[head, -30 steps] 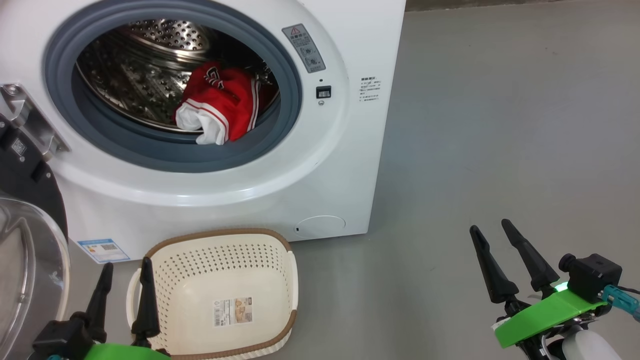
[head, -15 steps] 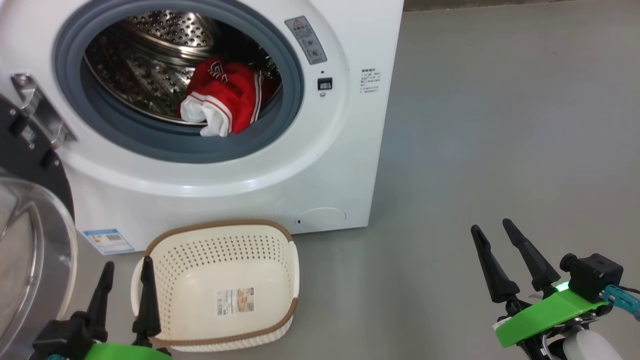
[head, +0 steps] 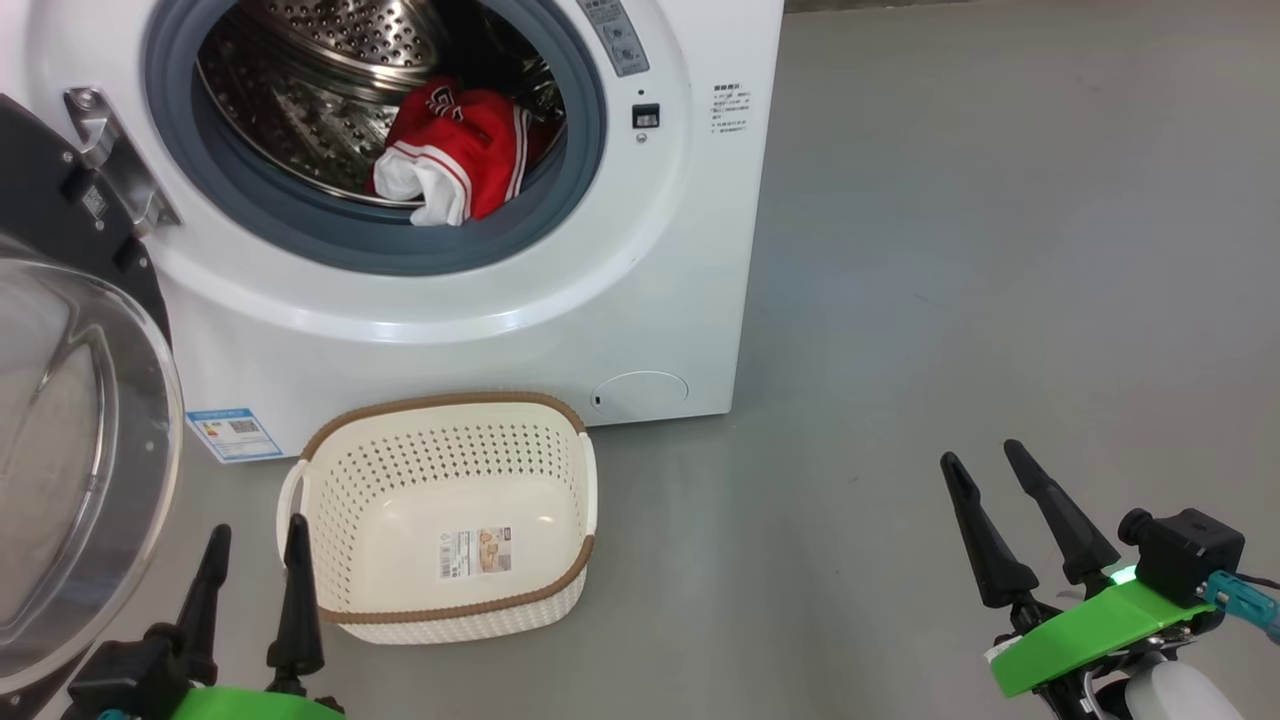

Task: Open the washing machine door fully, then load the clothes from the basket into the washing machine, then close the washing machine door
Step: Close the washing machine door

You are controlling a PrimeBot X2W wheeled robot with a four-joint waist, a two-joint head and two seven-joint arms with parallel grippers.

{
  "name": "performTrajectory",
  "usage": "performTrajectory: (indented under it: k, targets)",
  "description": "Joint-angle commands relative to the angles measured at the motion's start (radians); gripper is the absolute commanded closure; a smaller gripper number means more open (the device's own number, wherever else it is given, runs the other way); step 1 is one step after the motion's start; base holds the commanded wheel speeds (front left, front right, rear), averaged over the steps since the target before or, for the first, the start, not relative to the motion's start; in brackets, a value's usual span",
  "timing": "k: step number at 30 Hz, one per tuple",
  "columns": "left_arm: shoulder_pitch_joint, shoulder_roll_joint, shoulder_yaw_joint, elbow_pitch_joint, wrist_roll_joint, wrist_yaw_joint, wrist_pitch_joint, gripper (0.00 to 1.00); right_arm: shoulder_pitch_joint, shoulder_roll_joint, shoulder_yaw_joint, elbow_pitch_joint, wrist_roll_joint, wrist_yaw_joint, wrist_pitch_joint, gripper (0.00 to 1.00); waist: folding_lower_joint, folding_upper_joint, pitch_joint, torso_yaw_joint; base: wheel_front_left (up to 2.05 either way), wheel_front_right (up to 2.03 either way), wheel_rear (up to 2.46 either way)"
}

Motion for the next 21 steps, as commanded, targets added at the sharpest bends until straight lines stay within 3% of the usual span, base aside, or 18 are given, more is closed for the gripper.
performTrajectory:
  k: [1,21]
  targets:
    - [-0.008,0.015,0.027,-0.020,-0.001,-0.003,-0.005,0.00,0.004,-0.014,0.023,-0.020,-0.002,0.002,-0.005,0.00,0.0000,-0.0001,-0.004,0.000,-0.03,0.03,0.00]
    - [0.008,0.017,0.022,-0.018,-0.003,-0.003,-0.005,0.00,0.013,-0.027,0.035,-0.015,0.006,0.002,-0.005,0.00,0.0000,-0.0001,-0.023,0.002,0.00,0.00,0.00]
